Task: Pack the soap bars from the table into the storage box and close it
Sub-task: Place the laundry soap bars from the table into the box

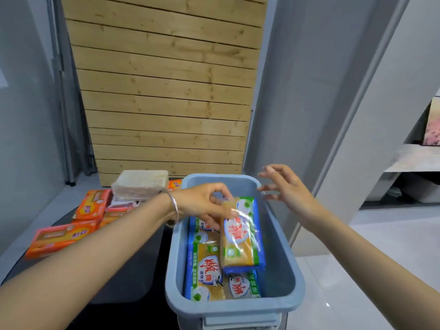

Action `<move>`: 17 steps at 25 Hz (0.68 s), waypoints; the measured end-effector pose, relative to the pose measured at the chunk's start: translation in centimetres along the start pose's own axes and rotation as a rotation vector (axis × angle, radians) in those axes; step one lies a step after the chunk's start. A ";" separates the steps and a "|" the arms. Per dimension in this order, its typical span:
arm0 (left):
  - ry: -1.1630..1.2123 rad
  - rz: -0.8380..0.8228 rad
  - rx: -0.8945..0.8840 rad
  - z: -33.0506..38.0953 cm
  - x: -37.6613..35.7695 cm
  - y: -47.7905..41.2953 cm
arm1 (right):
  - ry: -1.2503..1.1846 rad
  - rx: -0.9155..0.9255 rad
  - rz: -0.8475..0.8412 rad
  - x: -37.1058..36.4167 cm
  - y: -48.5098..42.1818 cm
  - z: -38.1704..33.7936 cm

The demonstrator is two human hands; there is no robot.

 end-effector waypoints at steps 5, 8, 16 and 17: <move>-0.170 -0.129 0.129 -3.1 -4.0 -1.2 | 0.218 0.151 0.005 -1.7 0.3 1.6; -0.560 -0.131 0.063 -3.1 -3.7 -1.5 | 0.503 0.271 -0.044 -3.2 0.8 2.1; -1.194 -0.276 0.061 -3.4 -3.9 -1.1 | 0.734 0.283 -0.109 -3.5 0.7 2.0; -1.211 -0.274 0.066 -3.5 -3.8 -1.1 | 0.729 0.279 -0.108 -3.4 0.8 1.9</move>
Point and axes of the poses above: each hand's wrist, its own y-axis away from the middle knuckle, its own x-axis out of the back of the hand, z = x × y, the point moved 4 cm from there along -y, towards the middle knuckle, and after that the axes turned 13 degrees about y, right-handed, at the moved point
